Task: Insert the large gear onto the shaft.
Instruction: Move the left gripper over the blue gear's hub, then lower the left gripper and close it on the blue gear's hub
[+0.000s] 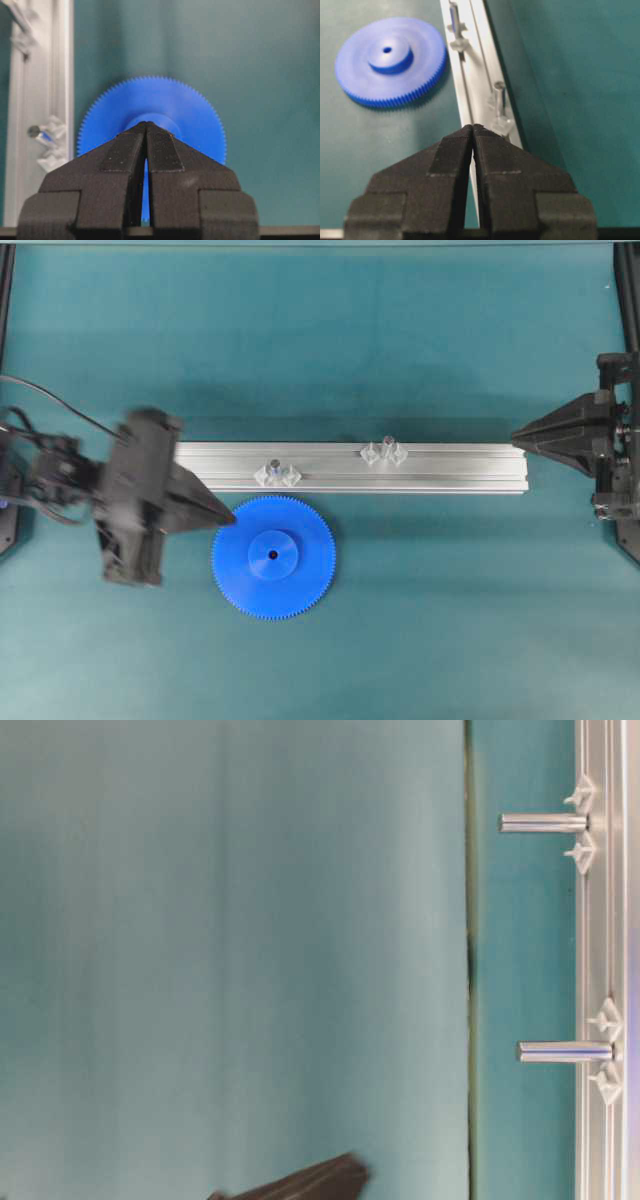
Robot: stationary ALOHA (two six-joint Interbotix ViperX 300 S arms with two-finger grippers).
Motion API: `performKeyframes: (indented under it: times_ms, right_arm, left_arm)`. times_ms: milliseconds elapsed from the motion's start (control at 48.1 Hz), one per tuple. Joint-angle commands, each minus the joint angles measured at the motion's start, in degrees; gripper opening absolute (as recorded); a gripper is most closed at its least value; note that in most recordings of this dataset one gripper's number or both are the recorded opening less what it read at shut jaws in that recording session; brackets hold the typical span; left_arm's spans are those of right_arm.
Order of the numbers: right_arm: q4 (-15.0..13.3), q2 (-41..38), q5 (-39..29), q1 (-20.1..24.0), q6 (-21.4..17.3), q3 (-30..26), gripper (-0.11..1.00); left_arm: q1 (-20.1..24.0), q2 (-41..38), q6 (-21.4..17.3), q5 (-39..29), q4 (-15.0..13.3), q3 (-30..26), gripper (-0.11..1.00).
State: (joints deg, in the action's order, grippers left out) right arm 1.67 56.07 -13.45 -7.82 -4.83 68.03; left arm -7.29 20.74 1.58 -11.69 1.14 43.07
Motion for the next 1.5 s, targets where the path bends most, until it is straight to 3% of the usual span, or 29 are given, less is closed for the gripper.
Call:
performKeyframes:
  times_ms: [0, 229, 332, 436, 582, 686, 1059, 1475]
  right_arm:
    - [-0.1, 0.0, -0.2, -0.4, -0.4, -0.1, 0.13]
    - [-0.1, 0.9, -0.9, -0.4, -0.6, 1.8, 0.14]
    - [-0.1, 1.3, -1.8, -0.4, -0.6, 2.4, 0.14]
    - [0.0, 1.8, -2.7, -0.4, -0.6, 2.5, 0.14]
    - [-0.1, 2.5, -3.9, -0.5, -0.6, 2.6, 0.14]
    - [-0.1, 3.4, -4.5, -0.5, -0.6, 2.7, 0.14]
    - [-0.1, 4.3, -5.4, -0.4, -0.6, 2.8, 0.14]
    - [0.2, 4.3, -5.3, -0.2, -0.7, 3.4, 0.14]
  left_arm:
    - [-0.6, -1.9, 0.0, -1.4, 0.2, -3.3, 0.00]
    - [-0.6, -7.0, 0.0, -8.7, 0.2, -8.2, 0.01]
    - [-0.6, -8.7, 0.0, -8.6, 0.2, -9.5, 0.09]
    - [-0.6, -10.3, 0.1, -8.6, 0.2, -9.8, 0.32]
    - [-0.6, -12.7, 0.5, -8.7, 0.2, -10.4, 0.76]
    - [-0.6, -15.6, 0.5, -10.4, 0.2, -11.9, 0.93]
    - [-0.4, -25.6, 1.1, -16.0, 0.2, -17.5, 0.93]
    - [1.6, -28.6, 1.8, -20.4, 0.2, -19.2, 0.93]
